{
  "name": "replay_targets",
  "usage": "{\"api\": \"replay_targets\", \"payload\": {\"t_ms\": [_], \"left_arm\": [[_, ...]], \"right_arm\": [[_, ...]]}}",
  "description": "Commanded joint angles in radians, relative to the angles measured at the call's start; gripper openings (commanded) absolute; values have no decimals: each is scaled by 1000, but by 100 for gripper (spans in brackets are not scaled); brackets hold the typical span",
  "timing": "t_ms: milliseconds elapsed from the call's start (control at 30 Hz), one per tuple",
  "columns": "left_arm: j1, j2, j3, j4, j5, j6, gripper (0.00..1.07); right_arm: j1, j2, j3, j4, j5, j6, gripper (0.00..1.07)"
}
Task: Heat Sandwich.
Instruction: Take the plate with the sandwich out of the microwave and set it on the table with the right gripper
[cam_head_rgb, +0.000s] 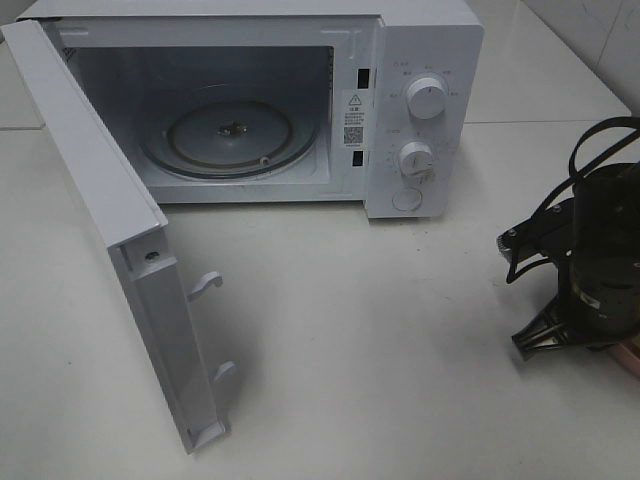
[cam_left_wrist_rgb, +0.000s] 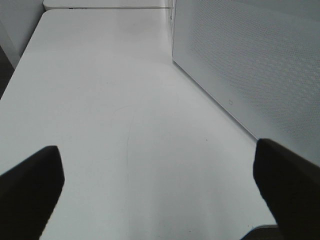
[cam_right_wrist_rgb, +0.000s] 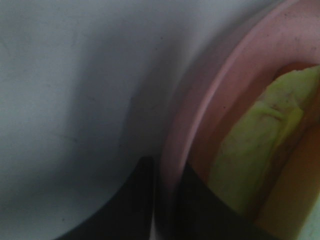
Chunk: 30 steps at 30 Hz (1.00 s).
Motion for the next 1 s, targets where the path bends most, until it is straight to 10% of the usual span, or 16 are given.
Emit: {"api": "replay_targets", "payload": {"t_ms": [33,567,1000], "left_arm": [[-4,-17,2,-6,-13,-2,98],[-4,-17,2,-6,-13,-2,98],[-4,-17,2,-6,-13,-2,98]], "right_arm": [[-4,-31,-6,15,-14,1,26],[-4,-260,-6,334,14,-344,71],[-4,-491,-6,550,140,-581,76]]}}
